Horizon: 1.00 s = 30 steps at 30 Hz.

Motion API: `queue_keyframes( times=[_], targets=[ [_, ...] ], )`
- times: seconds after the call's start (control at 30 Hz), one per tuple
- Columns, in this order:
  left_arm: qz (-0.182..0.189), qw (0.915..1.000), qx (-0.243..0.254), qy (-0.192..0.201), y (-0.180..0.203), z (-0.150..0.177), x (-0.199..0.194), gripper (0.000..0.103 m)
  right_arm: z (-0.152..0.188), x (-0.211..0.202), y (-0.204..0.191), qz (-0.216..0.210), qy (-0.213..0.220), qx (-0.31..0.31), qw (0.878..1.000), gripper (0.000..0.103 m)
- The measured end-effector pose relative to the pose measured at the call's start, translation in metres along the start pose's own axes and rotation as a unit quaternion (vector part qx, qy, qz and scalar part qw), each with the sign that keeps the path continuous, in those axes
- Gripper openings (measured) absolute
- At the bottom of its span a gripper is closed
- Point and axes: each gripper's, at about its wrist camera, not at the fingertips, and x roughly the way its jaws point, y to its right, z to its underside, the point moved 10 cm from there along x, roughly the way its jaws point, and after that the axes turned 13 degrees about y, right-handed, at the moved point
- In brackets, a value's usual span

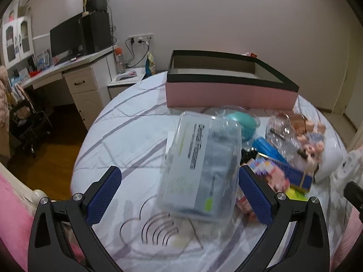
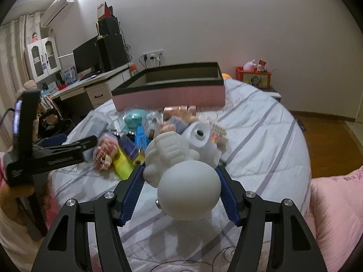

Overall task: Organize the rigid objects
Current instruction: 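Grasp the Dental Flossers case with left tool while right tool grasps white figure, then lift the flosser case with left tool while right tool lifts white figure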

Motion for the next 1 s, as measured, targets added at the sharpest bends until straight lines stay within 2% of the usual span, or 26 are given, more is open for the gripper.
queue_keyframes(
  times=[0.07,0.17,0.23,0.27,0.3,0.33,0.43,0.63,0.73,1.0],
  targets=[
    [0.002,0.9998,-0.018,-0.005,-0.005,-0.001,0.007,0.103,-0.007,-0.001,0.001,-0.002,0.008,-0.001,1.000,0.065],
    [-0.005,0.9991,-0.023,-0.037,-0.009,0.011,0.024,0.102,-0.017,-0.002,0.001,-0.007,0.017,-0.006,1.000,0.065],
    [0.018,0.9978,-0.047,-0.043,-0.009,0.012,0.027,0.095,-0.021,-0.001,-0.001,-0.008,0.022,-0.009,1.000,0.064],
    [0.025,0.9979,-0.042,-0.043,-0.008,0.012,0.028,0.088,-0.022,0.000,-0.001,-0.010,0.023,-0.009,1.000,0.065],
    [0.032,0.9982,-0.033,-0.038,-0.004,0.011,0.027,0.073,-0.022,0.003,-0.001,-0.012,0.020,-0.008,1.000,0.065],
    [0.041,0.9984,-0.024,-0.031,0.000,0.009,0.024,0.066,-0.023,0.005,-0.002,-0.014,0.021,-0.007,1.000,0.064],
    [0.042,0.9987,-0.001,-0.028,0.008,0.007,0.018,0.065,-0.028,0.009,-0.007,-0.020,0.025,-0.013,0.999,0.064],
    [0.052,0.9985,0.012,0.000,0.017,-0.014,-0.007,0.065,-0.031,0.020,-0.012,-0.041,0.023,-0.004,0.999,0.063],
    [0.072,0.9972,0.018,0.012,0.029,-0.025,-0.017,0.065,-0.029,0.028,-0.017,-0.051,0.014,0.003,0.999,0.063],
    [0.092,0.9953,0.021,0.022,0.047,-0.043,-0.023,0.065,-0.042,0.040,-0.022,-0.046,0.019,-0.010,0.999,0.061]
  ],
)
